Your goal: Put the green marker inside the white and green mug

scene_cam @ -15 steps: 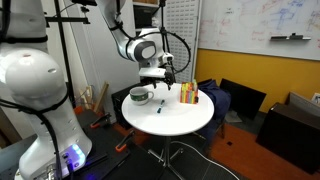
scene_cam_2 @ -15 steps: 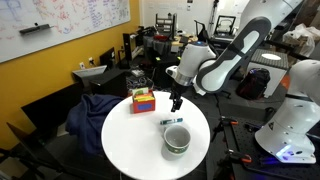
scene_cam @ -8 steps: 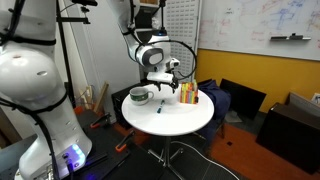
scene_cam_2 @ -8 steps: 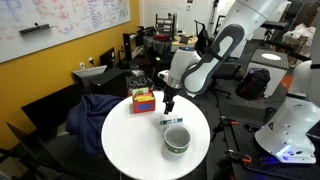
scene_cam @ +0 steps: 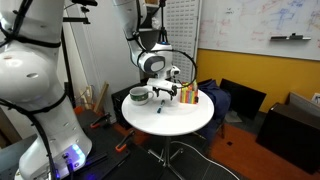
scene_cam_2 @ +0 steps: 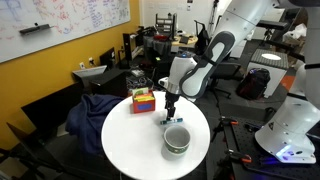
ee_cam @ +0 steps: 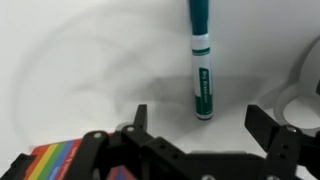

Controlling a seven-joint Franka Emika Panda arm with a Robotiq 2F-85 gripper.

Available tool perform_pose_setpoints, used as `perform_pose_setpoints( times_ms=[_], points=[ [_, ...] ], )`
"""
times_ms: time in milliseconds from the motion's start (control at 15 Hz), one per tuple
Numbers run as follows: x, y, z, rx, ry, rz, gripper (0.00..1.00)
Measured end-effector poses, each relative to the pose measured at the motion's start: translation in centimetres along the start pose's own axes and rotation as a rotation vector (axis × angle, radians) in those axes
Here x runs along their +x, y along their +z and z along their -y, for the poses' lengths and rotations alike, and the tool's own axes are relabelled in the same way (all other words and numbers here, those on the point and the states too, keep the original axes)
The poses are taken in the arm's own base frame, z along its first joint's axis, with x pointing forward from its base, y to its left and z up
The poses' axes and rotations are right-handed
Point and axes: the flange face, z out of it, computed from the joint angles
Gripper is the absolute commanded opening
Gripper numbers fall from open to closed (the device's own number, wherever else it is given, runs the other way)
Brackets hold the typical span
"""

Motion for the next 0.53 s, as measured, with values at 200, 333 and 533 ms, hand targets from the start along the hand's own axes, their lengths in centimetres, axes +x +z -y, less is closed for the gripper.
perform_pose_setpoints(
  times_ms=[200,333,533],
  points=[
    [-0.5,0.6,-0.2,0.009,0.005,0.012,1.00],
    [-0.7,1.0,-0.2,0.012,-0.001,0.021,1.00],
    [-1.0,1.6,-0.1,0.013,-0.025,0.041,1.00]
  ],
)
